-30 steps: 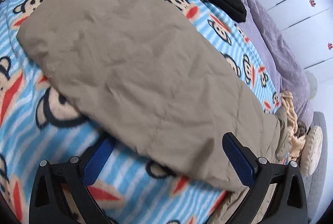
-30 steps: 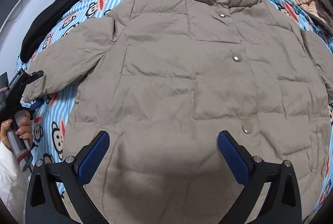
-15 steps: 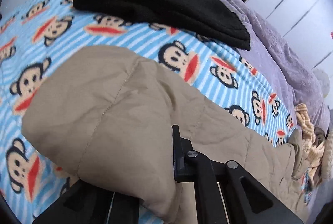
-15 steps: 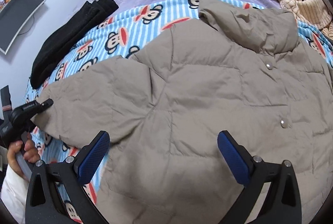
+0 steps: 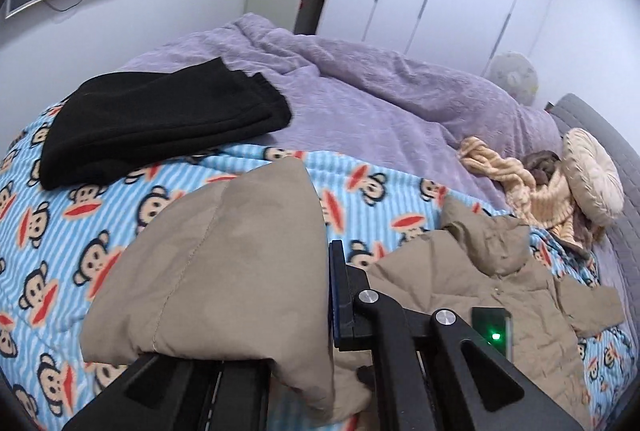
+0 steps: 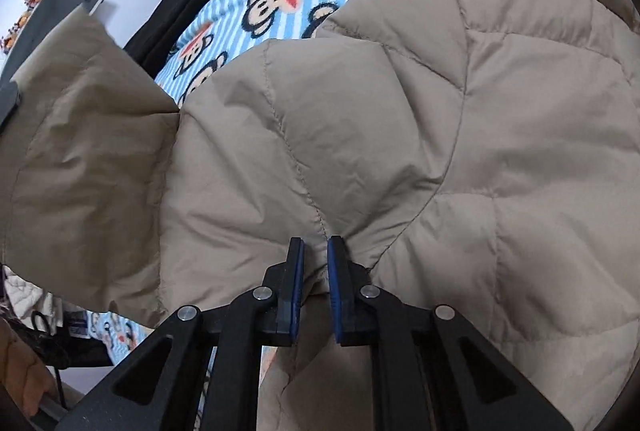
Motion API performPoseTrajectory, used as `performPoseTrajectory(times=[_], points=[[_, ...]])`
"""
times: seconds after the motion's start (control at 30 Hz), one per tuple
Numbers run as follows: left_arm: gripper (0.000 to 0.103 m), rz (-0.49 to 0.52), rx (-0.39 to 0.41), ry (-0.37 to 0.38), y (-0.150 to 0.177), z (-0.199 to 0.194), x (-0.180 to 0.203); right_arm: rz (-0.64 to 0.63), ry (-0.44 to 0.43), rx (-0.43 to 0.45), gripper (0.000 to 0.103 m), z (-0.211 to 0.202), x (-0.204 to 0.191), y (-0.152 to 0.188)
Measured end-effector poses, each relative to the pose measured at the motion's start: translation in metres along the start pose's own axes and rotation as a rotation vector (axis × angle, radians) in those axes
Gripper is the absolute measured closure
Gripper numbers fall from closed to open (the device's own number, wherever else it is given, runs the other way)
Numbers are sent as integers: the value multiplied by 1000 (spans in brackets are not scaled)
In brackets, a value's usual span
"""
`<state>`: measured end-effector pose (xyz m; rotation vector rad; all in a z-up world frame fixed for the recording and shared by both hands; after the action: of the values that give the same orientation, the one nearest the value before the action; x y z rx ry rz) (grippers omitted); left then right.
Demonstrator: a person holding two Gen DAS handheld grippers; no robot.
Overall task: Fold large clothes
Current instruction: 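Grasp the jacket sleeve with the left tool and fold it across the body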
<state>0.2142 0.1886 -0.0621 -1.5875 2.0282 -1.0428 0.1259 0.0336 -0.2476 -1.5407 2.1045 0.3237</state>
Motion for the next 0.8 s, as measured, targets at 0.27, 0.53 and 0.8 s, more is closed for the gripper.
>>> performPoseTrajectory(times=[0.27, 0.53, 0.8], points=[[95, 123, 1, 203, -21, 32, 167, 74, 14, 67, 90, -107, 94, 4], [94, 316, -210, 208, 51, 120, 308, 245, 186, 169, 90, -202, 237, 4], [94, 434, -336, 103, 107, 149, 311, 291, 136, 200, 90, -211, 264, 8]])
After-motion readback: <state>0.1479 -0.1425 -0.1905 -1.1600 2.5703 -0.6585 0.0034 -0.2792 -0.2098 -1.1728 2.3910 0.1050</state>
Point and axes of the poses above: each gripper's, at about its wrist camera, not at the fingertips, and z roughly the way its jaws point, x to its right, y to its underside, the point moved 3 cm from there along z, roughly the way its jaws point, and after that the axes turned 9 degrees about z, right-handed, at the moved point
